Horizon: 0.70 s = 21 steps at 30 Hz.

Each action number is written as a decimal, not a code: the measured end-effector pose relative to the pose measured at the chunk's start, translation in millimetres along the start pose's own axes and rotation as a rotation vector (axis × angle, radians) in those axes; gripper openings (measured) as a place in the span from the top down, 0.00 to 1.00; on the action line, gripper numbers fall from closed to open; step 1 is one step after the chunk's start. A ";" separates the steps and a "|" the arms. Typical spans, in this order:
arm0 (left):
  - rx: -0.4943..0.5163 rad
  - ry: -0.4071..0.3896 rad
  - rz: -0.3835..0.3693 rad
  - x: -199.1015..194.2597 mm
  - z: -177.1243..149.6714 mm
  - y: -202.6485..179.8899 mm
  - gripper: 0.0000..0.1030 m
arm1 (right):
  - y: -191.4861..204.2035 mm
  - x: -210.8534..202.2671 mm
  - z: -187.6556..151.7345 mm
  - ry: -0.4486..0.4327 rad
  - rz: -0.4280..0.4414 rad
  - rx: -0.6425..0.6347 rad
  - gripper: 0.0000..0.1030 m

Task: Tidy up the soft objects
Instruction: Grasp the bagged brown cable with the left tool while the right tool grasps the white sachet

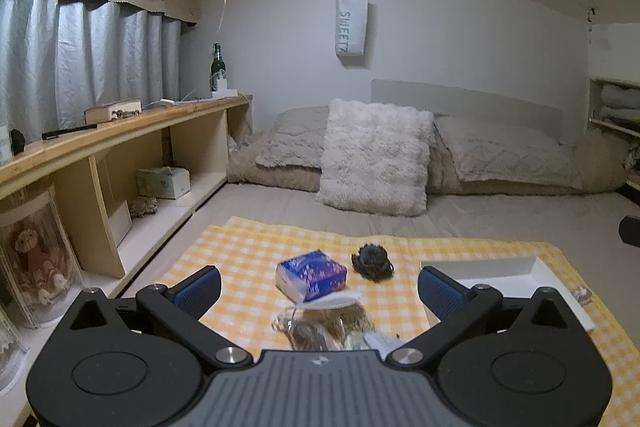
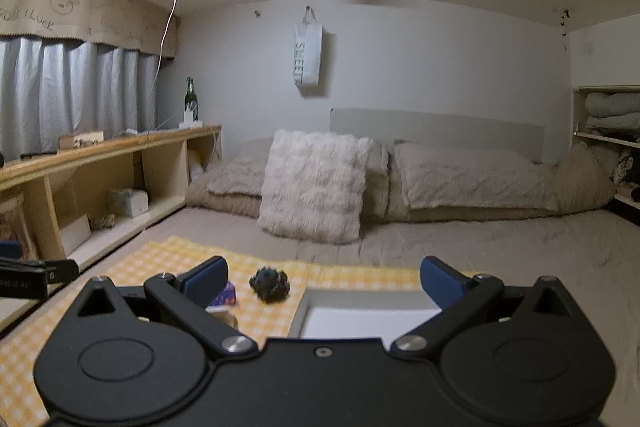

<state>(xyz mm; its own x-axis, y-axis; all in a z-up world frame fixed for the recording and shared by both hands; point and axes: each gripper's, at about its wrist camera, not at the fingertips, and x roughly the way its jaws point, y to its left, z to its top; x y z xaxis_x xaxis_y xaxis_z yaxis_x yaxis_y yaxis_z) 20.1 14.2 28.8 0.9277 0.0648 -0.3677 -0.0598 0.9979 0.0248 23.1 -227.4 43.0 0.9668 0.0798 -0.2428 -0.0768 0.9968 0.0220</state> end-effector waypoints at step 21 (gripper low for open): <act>-0.043 0.051 0.066 106.5 49.4 11.1 0.00 | 17.5 145.5 22.0 0.071 0.069 0.077 0.00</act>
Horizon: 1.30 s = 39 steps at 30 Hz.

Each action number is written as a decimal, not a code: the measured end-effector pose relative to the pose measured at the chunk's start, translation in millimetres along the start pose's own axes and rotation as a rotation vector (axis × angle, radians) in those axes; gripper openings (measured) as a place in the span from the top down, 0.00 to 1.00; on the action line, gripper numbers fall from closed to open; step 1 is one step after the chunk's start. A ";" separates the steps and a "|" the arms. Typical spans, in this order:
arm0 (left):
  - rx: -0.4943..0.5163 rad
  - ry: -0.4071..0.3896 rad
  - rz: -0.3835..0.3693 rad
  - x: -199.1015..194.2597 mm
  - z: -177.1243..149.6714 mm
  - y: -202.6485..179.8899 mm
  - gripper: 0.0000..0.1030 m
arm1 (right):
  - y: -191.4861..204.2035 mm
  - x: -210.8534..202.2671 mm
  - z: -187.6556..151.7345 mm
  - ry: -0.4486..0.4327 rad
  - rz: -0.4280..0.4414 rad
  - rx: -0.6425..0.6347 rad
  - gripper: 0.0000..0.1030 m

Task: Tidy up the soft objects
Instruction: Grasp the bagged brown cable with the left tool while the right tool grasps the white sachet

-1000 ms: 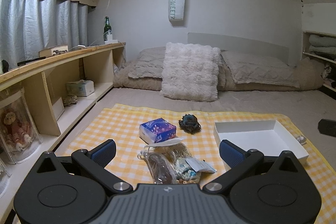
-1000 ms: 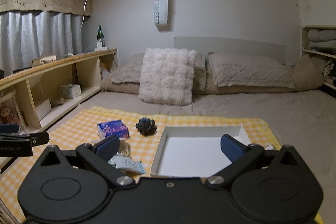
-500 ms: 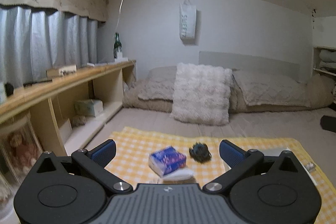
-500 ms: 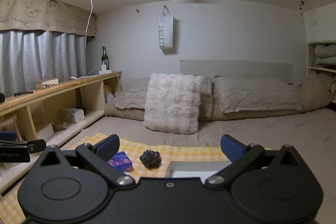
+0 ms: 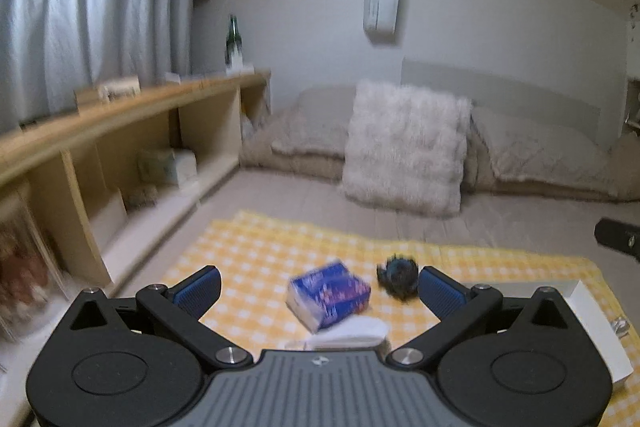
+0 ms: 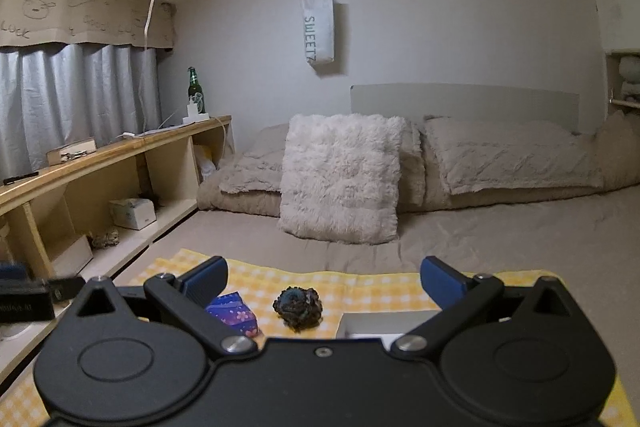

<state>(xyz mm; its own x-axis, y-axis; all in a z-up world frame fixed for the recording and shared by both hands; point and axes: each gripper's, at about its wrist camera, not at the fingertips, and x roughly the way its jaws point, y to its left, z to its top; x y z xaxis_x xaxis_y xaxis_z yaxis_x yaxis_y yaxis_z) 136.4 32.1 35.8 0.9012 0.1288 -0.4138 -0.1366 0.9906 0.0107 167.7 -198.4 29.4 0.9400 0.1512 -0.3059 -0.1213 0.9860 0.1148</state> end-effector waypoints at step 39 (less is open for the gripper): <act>0.066 0.651 -0.044 208.2 -121.8 13.5 0.22 | 35.7 201.4 -126.1 0.759 0.302 0.045 0.16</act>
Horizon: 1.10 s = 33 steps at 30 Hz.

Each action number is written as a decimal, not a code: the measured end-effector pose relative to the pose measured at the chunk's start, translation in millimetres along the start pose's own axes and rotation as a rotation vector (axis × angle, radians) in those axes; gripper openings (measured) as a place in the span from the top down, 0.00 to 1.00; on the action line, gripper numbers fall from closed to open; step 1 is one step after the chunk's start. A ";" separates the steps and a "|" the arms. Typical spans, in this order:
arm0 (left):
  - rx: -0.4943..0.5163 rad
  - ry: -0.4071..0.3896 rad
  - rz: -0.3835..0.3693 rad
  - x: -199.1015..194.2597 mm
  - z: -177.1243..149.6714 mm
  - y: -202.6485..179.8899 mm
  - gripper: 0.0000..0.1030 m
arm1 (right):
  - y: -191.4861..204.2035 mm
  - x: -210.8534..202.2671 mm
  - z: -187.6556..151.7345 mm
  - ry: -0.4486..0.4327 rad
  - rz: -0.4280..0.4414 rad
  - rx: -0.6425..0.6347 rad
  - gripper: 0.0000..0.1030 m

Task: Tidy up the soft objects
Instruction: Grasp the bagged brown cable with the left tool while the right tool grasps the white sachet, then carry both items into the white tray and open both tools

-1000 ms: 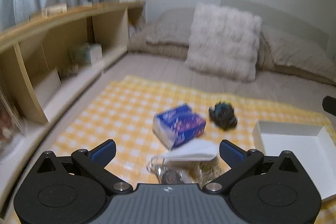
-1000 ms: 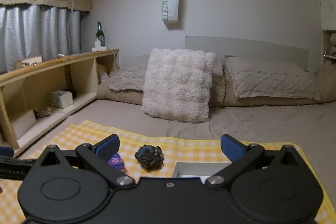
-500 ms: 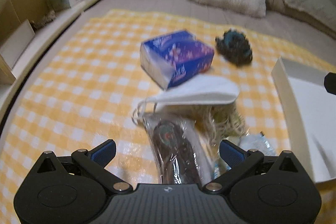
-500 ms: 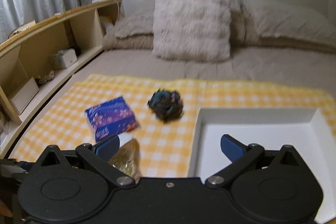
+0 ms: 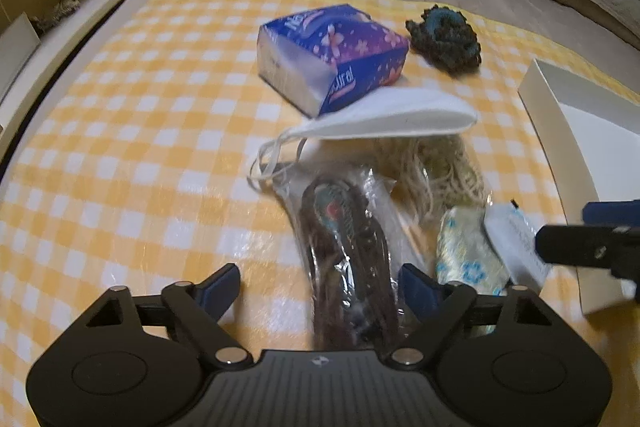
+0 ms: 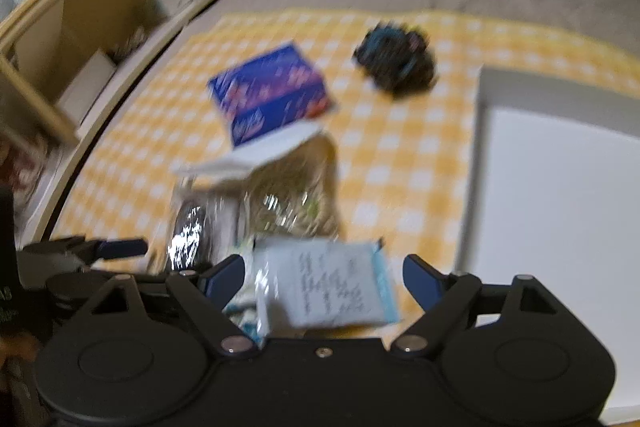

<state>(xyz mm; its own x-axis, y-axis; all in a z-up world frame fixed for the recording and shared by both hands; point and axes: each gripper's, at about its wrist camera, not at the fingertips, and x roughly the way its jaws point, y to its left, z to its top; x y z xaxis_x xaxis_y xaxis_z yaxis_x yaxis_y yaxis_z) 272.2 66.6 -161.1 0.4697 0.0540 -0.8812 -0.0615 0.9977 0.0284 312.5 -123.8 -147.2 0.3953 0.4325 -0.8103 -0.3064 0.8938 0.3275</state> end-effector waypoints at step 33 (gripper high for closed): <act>0.005 -0.025 -0.061 -22.3 -15.4 38.3 0.72 | 20.2 -5.8 -8.6 0.009 0.013 -0.127 0.93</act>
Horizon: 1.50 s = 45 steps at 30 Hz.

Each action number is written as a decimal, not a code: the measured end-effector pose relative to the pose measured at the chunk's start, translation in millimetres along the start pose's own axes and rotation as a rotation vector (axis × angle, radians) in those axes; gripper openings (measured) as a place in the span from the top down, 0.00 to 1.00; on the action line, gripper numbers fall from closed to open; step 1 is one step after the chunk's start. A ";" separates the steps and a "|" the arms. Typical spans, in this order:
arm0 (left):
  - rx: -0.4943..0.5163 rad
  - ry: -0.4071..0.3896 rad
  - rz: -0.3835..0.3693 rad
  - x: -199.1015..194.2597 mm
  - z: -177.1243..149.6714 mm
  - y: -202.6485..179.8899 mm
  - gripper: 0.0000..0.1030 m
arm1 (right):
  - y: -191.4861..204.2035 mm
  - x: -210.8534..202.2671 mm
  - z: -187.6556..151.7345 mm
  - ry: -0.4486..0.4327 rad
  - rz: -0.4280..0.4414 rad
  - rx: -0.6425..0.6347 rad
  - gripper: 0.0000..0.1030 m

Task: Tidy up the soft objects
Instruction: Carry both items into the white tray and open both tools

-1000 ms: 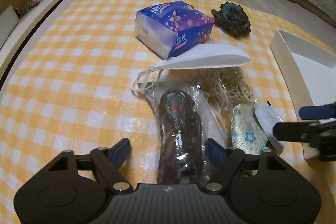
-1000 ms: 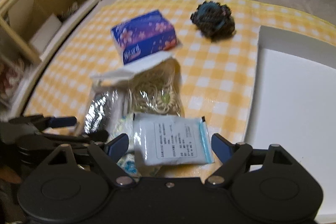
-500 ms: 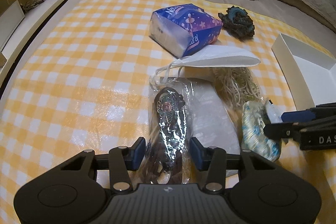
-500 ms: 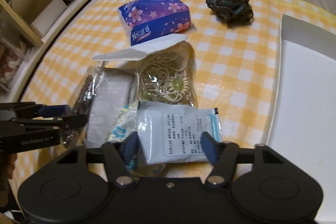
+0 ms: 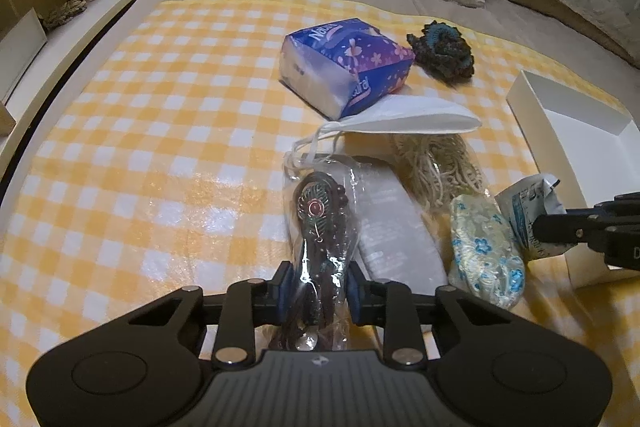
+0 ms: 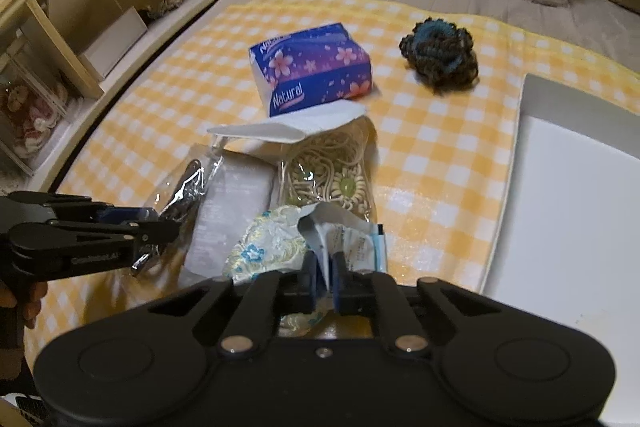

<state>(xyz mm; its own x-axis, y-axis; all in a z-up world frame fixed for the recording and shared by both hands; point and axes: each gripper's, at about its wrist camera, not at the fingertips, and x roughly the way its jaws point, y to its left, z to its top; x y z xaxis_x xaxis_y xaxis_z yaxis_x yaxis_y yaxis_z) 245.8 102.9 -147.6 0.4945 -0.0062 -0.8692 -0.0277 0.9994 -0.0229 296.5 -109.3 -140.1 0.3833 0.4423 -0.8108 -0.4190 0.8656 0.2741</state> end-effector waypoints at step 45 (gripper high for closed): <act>-0.066 -0.314 -0.064 -96.0 26.6 -41.0 0.76 | -32.6 -143.9 -16.2 -0.413 -0.034 0.131 0.94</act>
<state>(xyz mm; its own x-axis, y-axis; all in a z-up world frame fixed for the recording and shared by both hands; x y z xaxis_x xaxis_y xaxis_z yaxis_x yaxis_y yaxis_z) 222.5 63.5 -50.1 0.7402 -0.0475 -0.6707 -0.0388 0.9928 -0.1132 241.6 -205.0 -40.7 0.7036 0.4467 -0.5527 -0.3028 0.8921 0.3355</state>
